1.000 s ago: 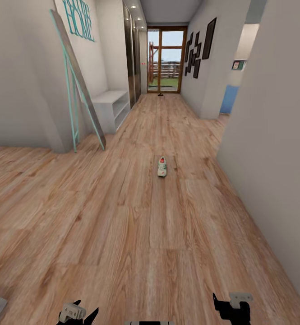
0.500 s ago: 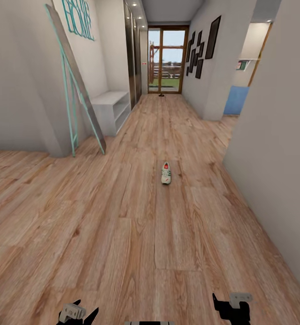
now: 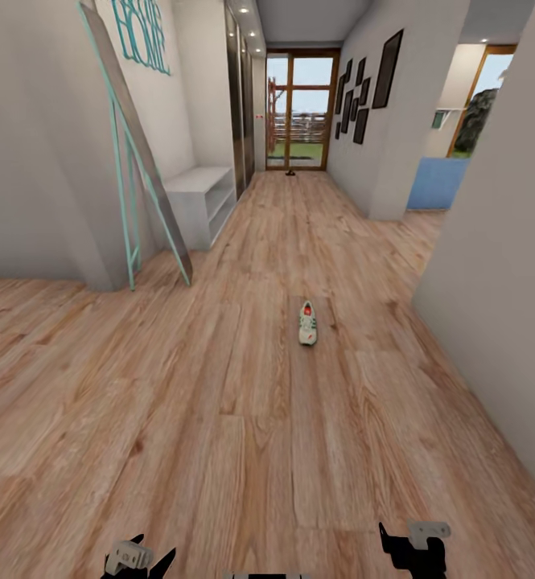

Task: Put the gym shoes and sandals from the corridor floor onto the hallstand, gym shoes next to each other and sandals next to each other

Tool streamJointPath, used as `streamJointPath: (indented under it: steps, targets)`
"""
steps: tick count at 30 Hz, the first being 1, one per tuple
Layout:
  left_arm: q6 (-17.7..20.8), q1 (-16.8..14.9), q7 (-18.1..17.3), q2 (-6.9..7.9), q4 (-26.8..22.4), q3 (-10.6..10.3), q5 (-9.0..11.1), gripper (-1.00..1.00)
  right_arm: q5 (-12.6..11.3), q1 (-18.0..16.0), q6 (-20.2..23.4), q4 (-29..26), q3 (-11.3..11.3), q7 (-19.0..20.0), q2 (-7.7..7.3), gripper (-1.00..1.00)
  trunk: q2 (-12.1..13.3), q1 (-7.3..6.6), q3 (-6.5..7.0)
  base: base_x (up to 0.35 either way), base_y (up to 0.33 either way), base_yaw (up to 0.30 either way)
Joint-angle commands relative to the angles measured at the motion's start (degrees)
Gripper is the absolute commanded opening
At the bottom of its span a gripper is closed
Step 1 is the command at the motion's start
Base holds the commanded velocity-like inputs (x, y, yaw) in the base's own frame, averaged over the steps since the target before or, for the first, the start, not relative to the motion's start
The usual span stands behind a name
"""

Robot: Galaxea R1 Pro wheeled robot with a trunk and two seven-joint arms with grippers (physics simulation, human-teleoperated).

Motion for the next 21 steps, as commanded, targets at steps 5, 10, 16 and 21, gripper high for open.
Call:
streamJointPath:
  steps: [5, 10, 16, 21]
  targets:
    - [-0.12, -0.06, -0.37, -0.03, 0.07, 0.23, -0.01, 1.0, 0.6, -0.04, -0.2, 0.07, -0.42, -0.15, -0.01, 1.0, -0.01, 0.02, 0.37, 0.331, 0.16, 0.0]
    - [-0.12, -0.08, -0.36, -0.03, 0.07, 0.23, 0.01, 1.0, 0.6, -0.04, -0.2, 0.16, -0.42, -0.15, -0.01, 1.0, -0.01, 0.02, 0.74, 0.331, 0.16, 0.0]
    - [-0.12, -0.07, -0.35, 0.0, 0.07, 0.23, -0.01, 1.0, 0.6, -0.04, -0.2, 0.57, -0.42, -0.15, -0.01, 1.0, -0.01, 0.02, 0.91, 0.331, 0.161, 0.0]
    - [-0.12, -0.07, -0.35, 0.02, 0.07, 0.23, -0.01, 1.0, 0.6, -0.04, -0.2, 0.65, -0.42, -0.15, -0.01, 1.0, -0.01, 0.02, 0.94, 0.331, 0.161, 0.0]
